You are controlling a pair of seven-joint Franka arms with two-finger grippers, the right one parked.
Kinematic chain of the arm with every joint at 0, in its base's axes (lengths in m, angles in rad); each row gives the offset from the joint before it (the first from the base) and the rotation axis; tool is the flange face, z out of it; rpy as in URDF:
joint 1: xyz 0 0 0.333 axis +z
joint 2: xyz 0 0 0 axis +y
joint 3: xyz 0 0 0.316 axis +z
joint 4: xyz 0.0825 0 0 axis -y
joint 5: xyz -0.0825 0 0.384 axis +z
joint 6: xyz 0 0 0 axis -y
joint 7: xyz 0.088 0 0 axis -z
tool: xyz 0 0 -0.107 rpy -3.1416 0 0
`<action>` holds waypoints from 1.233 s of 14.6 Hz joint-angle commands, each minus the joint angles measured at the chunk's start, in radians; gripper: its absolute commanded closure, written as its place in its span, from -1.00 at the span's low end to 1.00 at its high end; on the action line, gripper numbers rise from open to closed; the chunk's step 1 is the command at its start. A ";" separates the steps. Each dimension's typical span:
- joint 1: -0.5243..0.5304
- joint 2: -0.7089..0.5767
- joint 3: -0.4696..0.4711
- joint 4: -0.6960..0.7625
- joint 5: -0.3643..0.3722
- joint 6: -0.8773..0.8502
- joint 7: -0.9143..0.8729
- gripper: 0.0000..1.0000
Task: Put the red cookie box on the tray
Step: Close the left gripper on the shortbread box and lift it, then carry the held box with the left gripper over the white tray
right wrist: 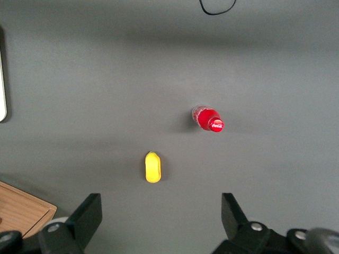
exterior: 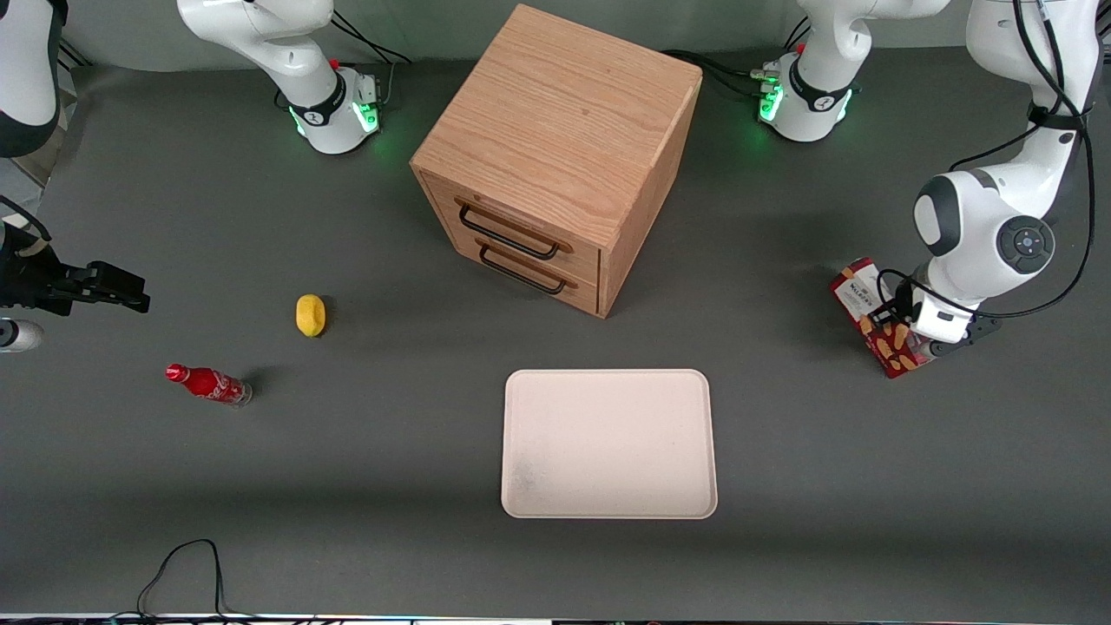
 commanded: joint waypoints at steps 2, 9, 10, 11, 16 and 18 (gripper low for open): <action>-0.020 -0.009 0.011 0.017 -0.007 -0.013 0.010 1.00; -0.067 -0.012 0.007 0.449 0.004 -0.422 0.090 1.00; -0.079 0.000 0.003 0.529 0.001 -0.485 0.090 1.00; -0.090 0.017 -0.001 0.599 -0.003 -0.544 0.090 1.00; -0.157 0.207 -0.039 1.097 -0.013 -0.929 0.087 1.00; -0.184 0.298 -0.044 1.248 -0.016 -0.984 0.090 1.00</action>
